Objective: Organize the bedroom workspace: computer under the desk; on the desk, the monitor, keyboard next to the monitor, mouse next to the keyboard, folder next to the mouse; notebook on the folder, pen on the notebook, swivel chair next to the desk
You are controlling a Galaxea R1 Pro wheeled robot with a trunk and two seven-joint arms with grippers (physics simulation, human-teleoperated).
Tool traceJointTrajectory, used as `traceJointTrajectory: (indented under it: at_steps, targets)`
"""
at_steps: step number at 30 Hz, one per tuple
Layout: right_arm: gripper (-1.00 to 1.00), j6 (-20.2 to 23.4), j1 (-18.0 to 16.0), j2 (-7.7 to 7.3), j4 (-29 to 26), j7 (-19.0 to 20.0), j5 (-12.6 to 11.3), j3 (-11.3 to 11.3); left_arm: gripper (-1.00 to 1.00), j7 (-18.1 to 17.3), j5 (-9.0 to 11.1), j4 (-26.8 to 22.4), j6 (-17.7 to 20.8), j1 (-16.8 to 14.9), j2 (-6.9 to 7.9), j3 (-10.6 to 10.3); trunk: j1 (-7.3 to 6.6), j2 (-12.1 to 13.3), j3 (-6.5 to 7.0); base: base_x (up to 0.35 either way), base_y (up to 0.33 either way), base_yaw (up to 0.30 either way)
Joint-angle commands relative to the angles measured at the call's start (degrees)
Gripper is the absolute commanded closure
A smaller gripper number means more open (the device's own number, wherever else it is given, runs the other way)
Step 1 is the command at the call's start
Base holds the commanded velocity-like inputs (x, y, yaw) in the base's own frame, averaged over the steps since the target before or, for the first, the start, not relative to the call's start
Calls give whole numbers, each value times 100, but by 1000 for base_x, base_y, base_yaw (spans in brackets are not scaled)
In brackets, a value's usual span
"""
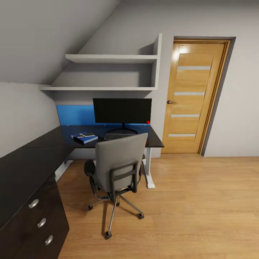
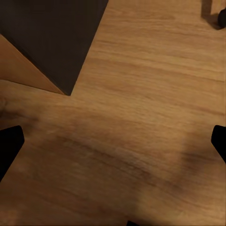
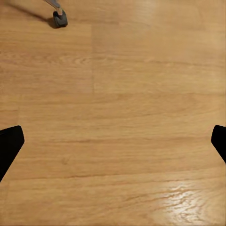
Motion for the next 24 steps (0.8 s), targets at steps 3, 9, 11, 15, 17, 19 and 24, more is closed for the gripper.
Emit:
traceJointTrajectory:
  at_steps: [3, 9, 11, 15, 17, 19, 24]
  targets:
    - [-100, -15, -5, 4, 13, -27, -20, 48, -100, 39, 14, 0, 9, -1, 3, -49, -45, 79, 30, 0, 0, 0]
    - [-100, -15, -6, 4, 13, -27, -20, 48, -100, 59, 20, 0, 26, 0, -5, -45, -45, 79, 30, 0, 0, 0]
    - [-100, -15, -5, 4, 13, -27, -20, 48, -100, 62, 24, 0, 25, 0, -4, -43, -45, 79, 30, 0, 0, 0]
    - [-100, -15, -6, 4, 13, -27, -20, 48, -100, 70, 46, -3, 26, 0, -1, -30, -45, 79, 30, 0, 0, 0]
    - [-100, -15, -6, 4, 13, -27, -20, 48, -100, 64, 43, -1, 30, 0, -15, -35, -45, 79, 30, 0, 0, 0]
    - [-100, -15, -6, 4, 13, -27, -20, 48, -100, 65, 42, -4, 31, 0, -21, -37, -45, 79, 30, 0, 0, 0]
    - [-100, -15, -5, 4, 13, -27, -20, 48, -100, 66, 41, -8, 33, 0, -28, -38, -45, 79, 30, 0, 0, 0]
